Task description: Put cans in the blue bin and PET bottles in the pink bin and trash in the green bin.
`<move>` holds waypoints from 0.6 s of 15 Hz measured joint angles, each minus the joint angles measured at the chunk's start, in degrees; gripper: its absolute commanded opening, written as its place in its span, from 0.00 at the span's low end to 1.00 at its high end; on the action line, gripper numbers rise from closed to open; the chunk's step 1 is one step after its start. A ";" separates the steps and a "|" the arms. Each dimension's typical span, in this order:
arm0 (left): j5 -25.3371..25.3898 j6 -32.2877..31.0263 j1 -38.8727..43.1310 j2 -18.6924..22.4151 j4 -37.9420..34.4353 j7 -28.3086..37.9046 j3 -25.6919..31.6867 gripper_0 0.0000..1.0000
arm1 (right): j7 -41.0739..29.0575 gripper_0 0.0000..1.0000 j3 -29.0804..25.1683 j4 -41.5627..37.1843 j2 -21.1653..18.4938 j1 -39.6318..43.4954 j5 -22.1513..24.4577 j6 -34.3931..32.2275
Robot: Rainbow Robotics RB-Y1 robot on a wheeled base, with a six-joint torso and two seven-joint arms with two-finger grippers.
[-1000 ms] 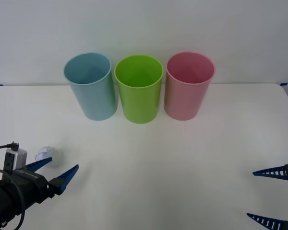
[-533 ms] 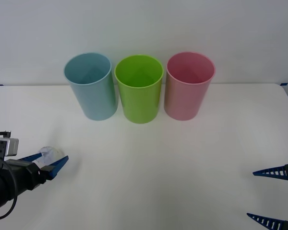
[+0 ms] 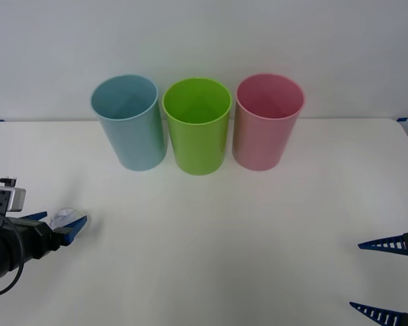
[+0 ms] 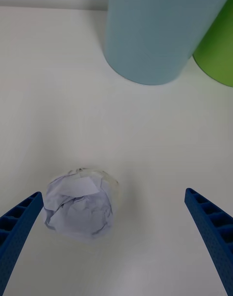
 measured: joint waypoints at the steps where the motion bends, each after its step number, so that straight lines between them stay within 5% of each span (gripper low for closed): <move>1: 1.16 0.00 -0.43 0.07 0.51 -0.90 -0.27 1.00 | 0.00 1.00 0.00 0.00 0.00 0.00 0.00 0.00; 9: 2.44 -0.27 -4.41 -2.84 6.03 -5.14 -3.47 1.00 | 0.00 1.00 0.00 0.00 0.00 0.00 0.00 0.00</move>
